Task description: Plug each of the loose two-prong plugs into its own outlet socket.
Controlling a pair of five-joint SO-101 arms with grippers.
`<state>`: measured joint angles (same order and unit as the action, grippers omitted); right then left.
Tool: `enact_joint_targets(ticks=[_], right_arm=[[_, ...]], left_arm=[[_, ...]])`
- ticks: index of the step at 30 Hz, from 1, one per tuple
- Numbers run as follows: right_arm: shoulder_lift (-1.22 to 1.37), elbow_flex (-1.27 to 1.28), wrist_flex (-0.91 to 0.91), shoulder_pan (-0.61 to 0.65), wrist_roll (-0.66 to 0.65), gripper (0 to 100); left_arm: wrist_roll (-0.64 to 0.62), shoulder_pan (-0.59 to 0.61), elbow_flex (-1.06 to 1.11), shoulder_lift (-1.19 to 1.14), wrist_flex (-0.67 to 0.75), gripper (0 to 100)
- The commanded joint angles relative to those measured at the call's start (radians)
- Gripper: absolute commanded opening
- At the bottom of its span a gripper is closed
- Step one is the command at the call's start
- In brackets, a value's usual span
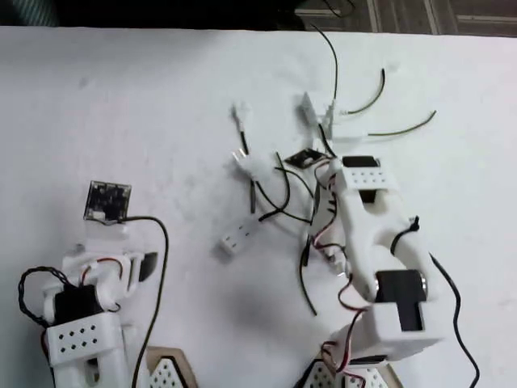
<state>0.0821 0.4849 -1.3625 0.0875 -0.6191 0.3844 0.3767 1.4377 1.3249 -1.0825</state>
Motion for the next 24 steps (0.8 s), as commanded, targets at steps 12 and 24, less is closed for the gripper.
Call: enact_joint_targets(ticks=[12, 24], right_arm=[[0.035, -0.218, -0.257, 0.007, -0.104, 1.8], [-0.664, -0.106, -0.354, 0.048, -0.129, 1.8]], left_arm=[[0.005, 0.005, -0.005, 0.012, 0.006, 32], [0.005, 0.005, -0.005, 0.012, 0.006, 32]])
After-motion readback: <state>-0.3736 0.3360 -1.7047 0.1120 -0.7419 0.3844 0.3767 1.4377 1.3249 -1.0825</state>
